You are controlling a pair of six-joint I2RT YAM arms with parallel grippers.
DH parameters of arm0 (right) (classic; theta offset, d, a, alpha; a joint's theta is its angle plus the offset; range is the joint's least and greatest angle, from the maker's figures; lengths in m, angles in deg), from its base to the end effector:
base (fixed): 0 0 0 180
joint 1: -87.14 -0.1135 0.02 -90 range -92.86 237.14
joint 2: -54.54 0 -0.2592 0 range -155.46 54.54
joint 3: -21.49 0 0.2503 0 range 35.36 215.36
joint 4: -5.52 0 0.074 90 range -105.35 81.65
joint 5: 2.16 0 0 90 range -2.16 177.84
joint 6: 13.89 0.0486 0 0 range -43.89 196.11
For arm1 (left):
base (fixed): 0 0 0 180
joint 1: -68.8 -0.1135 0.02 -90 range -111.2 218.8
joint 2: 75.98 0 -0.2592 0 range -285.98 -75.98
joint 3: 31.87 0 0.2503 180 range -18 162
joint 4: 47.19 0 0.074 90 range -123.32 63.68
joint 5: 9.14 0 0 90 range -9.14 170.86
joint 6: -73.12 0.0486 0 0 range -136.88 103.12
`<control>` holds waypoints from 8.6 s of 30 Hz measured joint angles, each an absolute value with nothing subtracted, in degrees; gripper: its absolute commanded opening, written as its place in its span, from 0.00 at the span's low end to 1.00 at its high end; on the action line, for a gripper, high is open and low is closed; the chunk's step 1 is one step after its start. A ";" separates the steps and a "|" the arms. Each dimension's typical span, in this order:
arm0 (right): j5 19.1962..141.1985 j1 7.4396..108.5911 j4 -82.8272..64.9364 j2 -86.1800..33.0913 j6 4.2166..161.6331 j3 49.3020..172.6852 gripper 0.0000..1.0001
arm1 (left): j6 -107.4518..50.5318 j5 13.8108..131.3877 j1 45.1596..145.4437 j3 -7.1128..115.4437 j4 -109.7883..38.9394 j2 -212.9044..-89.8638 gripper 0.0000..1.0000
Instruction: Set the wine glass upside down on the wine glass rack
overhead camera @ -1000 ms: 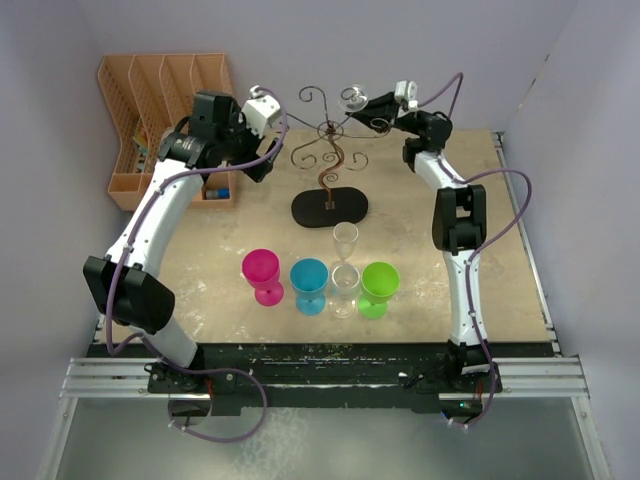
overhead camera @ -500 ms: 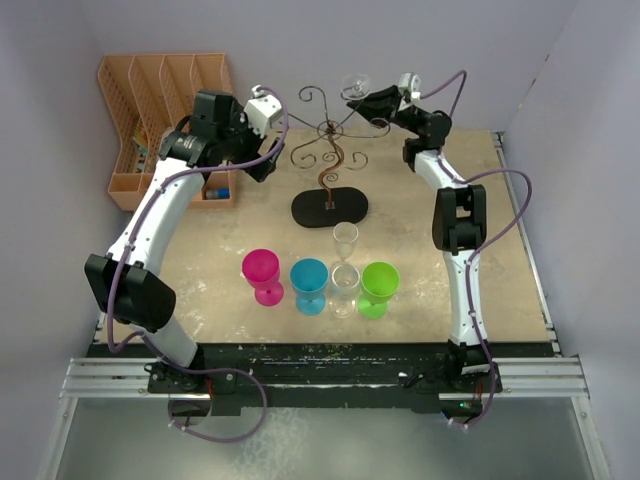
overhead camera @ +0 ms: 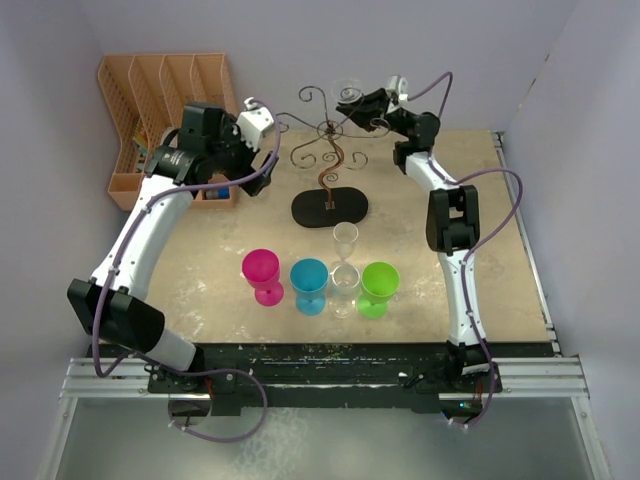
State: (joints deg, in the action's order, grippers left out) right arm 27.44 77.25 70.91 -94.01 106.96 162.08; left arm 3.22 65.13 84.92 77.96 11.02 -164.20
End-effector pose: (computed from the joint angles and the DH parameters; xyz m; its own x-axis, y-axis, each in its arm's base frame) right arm 0.5265 0.1347 0.2967 0.4328 0.3326 -0.8379 -0.8944 0.2745 -0.3530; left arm 0.3245 -0.1075 0.3927 -0.3742 0.4525 -0.8095 0.6442 0.7547 0.1241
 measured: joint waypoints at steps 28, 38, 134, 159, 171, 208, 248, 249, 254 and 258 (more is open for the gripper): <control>36.14 84.81 81.30 -75.50 109.56 128.33 1.00 | 8.59 52.04 97.64 79.53 37.07 -153.60 1.00; 58.82 85.34 58.32 -44.05 98.46 98.73 1.00 | 6.54 53.70 95.87 74.70 33.14 -143.48 1.00; 95.52 45.08 -41.23 6.90 100.25 105.92 0.00 | -17.20 37.90 81.80 73.46 26.23 -124.05 1.00; 87.41 45.03 2.39 -6.24 95.53 114.23 0.00 | -78.35 35.93 77.16 56.26 -33.94 -133.43 0.89; 89.88 45.03 19.33 -19.46 94.72 112.63 0.00 | -85.35 39.30 77.10 66.42 -48.35 -151.20 0.83; 106.97 28.53 32.31 -19.33 87.79 110.10 0.00 | -73.61 44.57 80.57 76.56 -48.06 -150.52 0.69; 108.44 26.76 38.35 -32.68 75.25 108.44 0.10 | -70.16 34.08 84.31 92.78 -49.18 -166.85 0.00; 109.05 26.76 39.44 -32.38 75.20 107.50 0.09 | -69.33 34.03 84.27 92.78 -48.76 -166.56 0.00; 111.28 26.28 45.39 -28.71 73.83 102.06 0.45 | -64.89 34.49 84.66 92.78 -47.06 -165.80 0.00; 112.15 26.11 47.22 -25.93 72.19 99.56 0.78 | -61.65 35.39 84.59 92.78 -45.22 -165.25 0.00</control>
